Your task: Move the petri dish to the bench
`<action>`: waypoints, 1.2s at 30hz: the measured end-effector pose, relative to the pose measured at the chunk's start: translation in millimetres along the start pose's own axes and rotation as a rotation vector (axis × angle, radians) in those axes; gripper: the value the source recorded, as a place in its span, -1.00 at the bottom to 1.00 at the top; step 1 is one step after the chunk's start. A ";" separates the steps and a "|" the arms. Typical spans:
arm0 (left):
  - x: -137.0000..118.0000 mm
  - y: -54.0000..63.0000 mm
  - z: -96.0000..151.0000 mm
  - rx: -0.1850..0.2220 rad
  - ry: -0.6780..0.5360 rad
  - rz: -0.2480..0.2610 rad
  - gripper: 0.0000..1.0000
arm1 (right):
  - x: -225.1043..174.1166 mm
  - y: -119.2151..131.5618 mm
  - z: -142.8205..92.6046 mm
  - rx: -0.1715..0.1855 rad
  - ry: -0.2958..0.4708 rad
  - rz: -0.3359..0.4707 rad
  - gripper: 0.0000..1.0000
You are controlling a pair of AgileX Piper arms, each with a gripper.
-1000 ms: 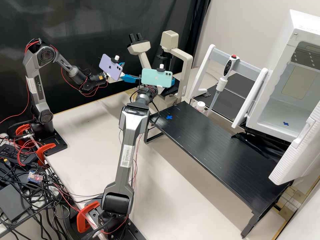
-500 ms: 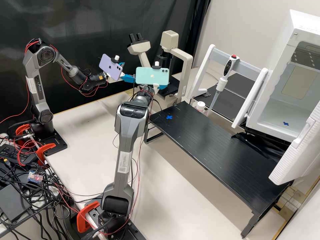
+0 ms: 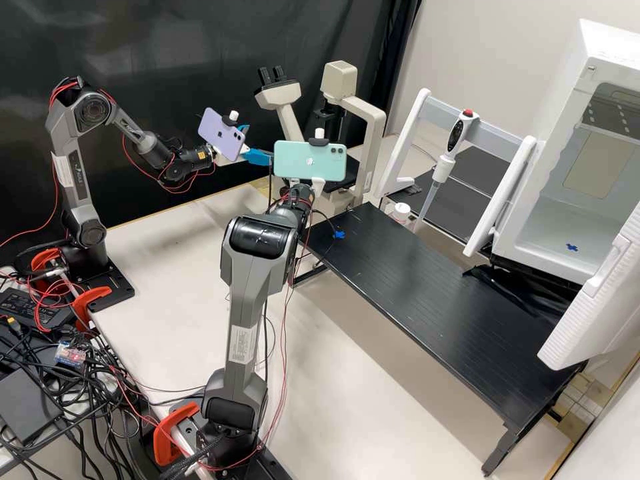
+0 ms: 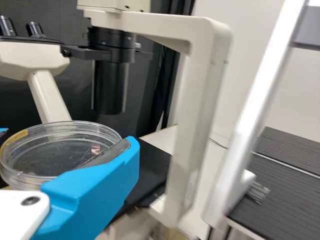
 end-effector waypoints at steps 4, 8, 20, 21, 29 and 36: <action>0.0 0.0 0.0 0.000 0.000 0.000 1.00 | -18.0 1.4 19.6 0.002 -0.026 0.011 -1.00; 0.0 0.0 0.0 0.000 0.000 0.000 1.00 | -38.9 5.5 41.5 0.004 -0.059 0.022 -1.00; 0.0 0.0 0.0 0.000 0.000 0.000 1.00 | -91.8 4.3 78.0 -0.038 -0.058 0.033 -1.00; 0.0 0.0 0.0 0.000 0.000 0.000 1.00 | -95.5 2.2 81.0 -0.044 -0.059 0.028 -1.00; 0.0 0.0 0.0 0.000 0.000 0.000 1.00 | -106.1 -11.1 95.2 -0.053 -0.080 0.001 -1.00; 0.0 0.0 0.0 0.000 0.000 0.000 1.00 | -107.2 -18.1 106.3 -0.044 -0.082 0.000 -1.00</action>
